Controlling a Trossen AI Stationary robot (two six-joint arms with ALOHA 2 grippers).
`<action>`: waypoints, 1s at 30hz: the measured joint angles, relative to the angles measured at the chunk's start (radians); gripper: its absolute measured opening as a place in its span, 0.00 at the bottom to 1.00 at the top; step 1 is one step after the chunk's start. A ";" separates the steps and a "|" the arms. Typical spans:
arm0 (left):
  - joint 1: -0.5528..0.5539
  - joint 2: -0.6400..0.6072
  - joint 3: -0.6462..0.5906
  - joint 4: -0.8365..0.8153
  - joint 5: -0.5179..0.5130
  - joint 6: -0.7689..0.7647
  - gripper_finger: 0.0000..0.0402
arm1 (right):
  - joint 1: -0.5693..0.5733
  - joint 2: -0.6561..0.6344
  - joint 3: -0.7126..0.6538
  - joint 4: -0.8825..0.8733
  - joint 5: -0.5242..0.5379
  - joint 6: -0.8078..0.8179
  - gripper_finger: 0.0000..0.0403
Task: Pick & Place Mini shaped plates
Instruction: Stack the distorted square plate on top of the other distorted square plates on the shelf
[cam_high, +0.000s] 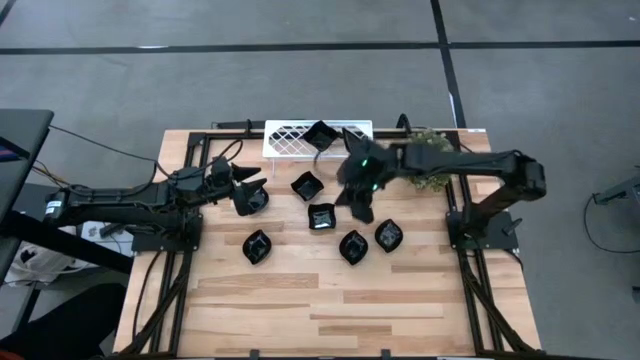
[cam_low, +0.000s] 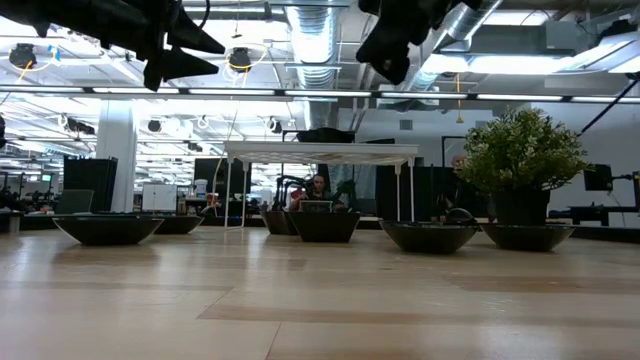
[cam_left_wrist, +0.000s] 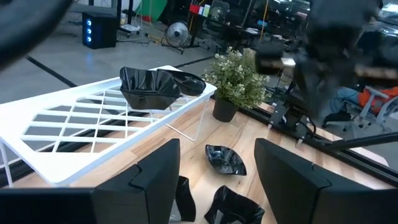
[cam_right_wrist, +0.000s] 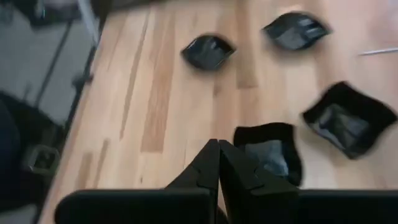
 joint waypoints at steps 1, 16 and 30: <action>0.000 0.000 0.000 0.000 0.000 0.000 0.52 | 0.022 0.018 0.000 0.002 0.012 -0.018 0.01; -0.002 -0.093 -0.070 -0.001 0.001 -0.073 0.52 | 0.137 0.237 -0.001 -0.003 0.121 -0.097 0.12; -0.081 -0.310 -0.198 0.012 0.012 -0.064 0.52 | 0.187 0.363 0.000 0.014 0.252 -0.118 0.29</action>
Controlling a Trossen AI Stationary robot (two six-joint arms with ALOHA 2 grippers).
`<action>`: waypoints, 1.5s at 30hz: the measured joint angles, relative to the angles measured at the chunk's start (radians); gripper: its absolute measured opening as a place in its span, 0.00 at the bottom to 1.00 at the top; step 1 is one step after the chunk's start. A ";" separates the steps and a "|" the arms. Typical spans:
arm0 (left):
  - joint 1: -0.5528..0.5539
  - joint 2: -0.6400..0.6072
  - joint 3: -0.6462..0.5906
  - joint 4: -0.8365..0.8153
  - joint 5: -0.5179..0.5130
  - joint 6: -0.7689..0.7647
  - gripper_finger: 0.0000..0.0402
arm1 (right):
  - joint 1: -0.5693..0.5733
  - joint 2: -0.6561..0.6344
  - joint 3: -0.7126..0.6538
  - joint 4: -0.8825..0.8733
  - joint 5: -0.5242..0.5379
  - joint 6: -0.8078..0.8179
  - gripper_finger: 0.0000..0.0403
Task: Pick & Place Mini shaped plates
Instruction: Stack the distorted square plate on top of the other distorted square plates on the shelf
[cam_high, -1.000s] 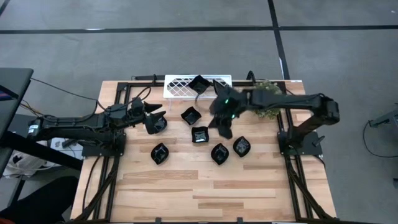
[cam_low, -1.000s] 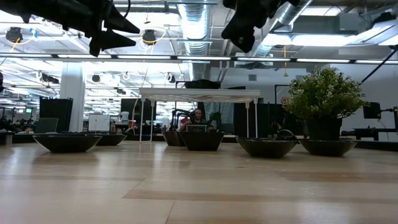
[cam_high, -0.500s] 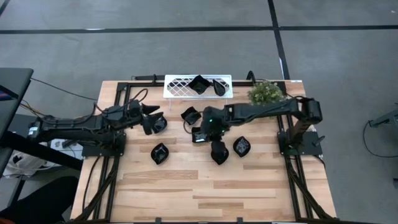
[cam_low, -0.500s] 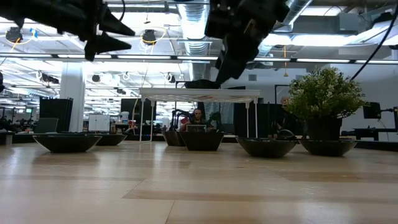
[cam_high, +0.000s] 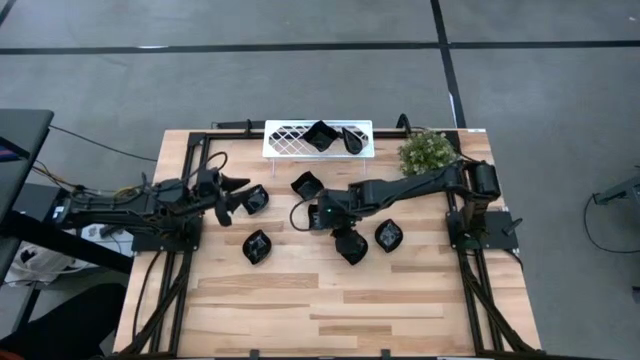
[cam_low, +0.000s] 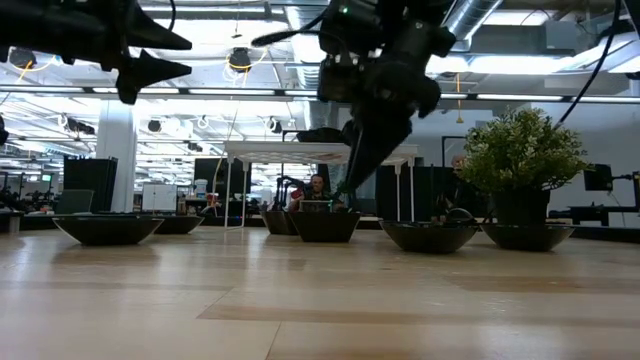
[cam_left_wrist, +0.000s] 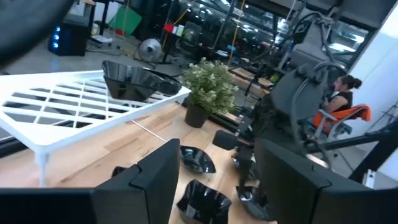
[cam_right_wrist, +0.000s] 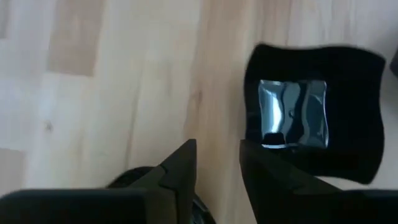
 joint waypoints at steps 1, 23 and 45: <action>-0.005 0.000 -0.003 0.000 0.000 -0.002 0.52 | 0.001 0.004 0.000 -0.001 0.011 0.001 0.30; -0.019 0.039 -0.005 0.027 0.004 0.000 0.52 | 0.012 0.191 0.175 -0.039 0.075 -0.076 0.29; -0.019 0.062 -0.005 0.026 0.007 0.001 0.52 | 0.019 0.187 0.172 -0.089 0.157 -0.073 0.03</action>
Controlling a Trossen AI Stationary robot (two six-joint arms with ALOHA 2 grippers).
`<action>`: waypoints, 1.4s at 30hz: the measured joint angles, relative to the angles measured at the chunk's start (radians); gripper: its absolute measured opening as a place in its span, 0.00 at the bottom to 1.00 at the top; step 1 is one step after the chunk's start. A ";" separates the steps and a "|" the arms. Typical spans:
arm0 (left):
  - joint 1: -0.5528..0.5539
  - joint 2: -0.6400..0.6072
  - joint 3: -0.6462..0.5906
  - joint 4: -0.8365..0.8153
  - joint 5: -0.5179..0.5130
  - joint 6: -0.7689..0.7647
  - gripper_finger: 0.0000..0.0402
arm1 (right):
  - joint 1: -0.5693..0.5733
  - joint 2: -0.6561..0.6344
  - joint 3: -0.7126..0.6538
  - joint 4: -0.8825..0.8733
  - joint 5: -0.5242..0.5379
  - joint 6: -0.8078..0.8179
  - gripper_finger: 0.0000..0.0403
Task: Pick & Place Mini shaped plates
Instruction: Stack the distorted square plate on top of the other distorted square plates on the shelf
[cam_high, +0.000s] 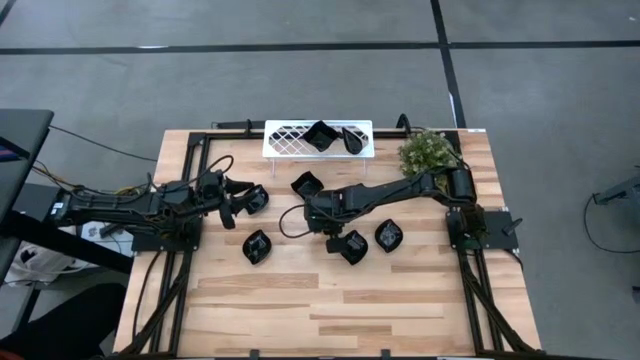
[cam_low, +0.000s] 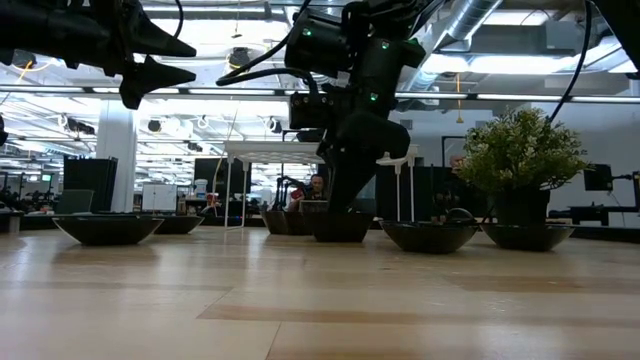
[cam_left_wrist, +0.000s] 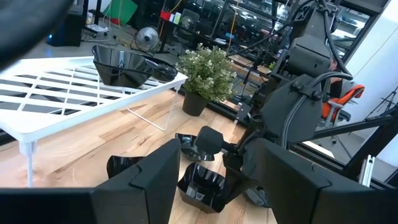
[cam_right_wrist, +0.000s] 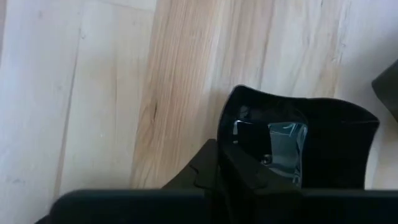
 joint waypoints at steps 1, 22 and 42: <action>0.000 0.000 0.000 0.000 0.000 0.000 0.52 | 0.000 0.000 0.000 -0.002 0.000 0.000 0.03; 0.000 0.000 0.000 -0.001 0.000 0.000 0.52 | 0.019 0.000 0.393 -0.338 -0.007 -0.041 0.00; 0.000 0.000 0.000 -0.001 0.000 0.000 0.52 | -0.015 -0.001 0.868 -0.529 0.103 -0.453 0.00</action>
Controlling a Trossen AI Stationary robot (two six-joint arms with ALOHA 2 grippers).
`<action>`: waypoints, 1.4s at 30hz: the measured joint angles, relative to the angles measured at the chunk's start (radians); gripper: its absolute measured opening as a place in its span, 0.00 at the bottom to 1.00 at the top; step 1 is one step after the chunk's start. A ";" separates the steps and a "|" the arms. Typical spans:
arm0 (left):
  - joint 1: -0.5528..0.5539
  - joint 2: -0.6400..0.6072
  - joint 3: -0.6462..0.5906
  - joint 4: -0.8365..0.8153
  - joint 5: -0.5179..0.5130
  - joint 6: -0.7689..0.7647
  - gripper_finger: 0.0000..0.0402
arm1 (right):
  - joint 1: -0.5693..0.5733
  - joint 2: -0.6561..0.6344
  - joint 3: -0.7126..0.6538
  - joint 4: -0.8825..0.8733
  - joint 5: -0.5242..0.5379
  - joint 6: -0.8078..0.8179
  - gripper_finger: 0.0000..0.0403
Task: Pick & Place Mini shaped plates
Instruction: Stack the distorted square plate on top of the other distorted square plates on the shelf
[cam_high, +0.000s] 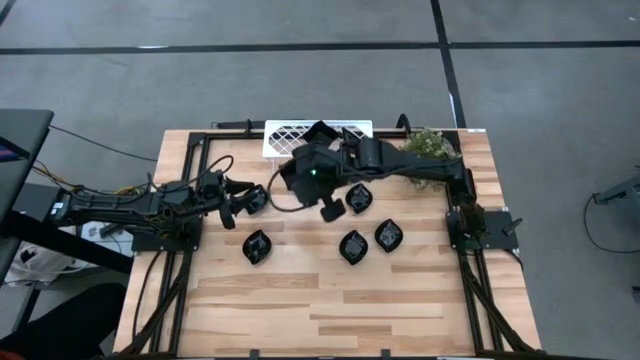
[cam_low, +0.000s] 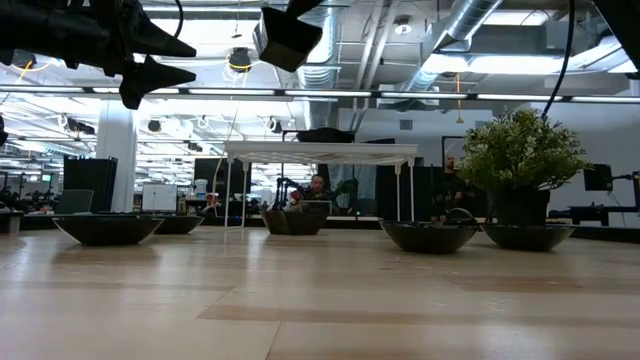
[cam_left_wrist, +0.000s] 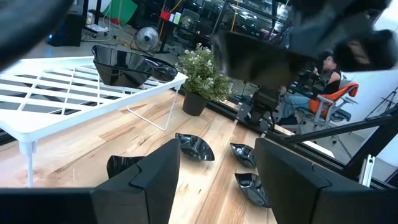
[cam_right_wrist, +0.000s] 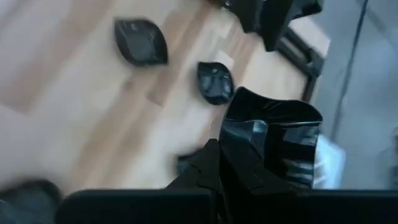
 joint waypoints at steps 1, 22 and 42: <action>0.000 0.000 0.000 0.000 0.000 0.000 0.52 | -0.011 0.000 0.001 0.001 0.003 -0.057 0.00; 0.000 0.000 0.000 0.008 0.000 -0.004 0.52 | -0.305 0.000 0.002 -0.097 -0.087 -0.397 0.00; 0.000 0.000 0.000 0.026 0.000 -0.004 0.52 | -0.441 0.002 -0.009 -0.094 -0.323 -0.623 0.00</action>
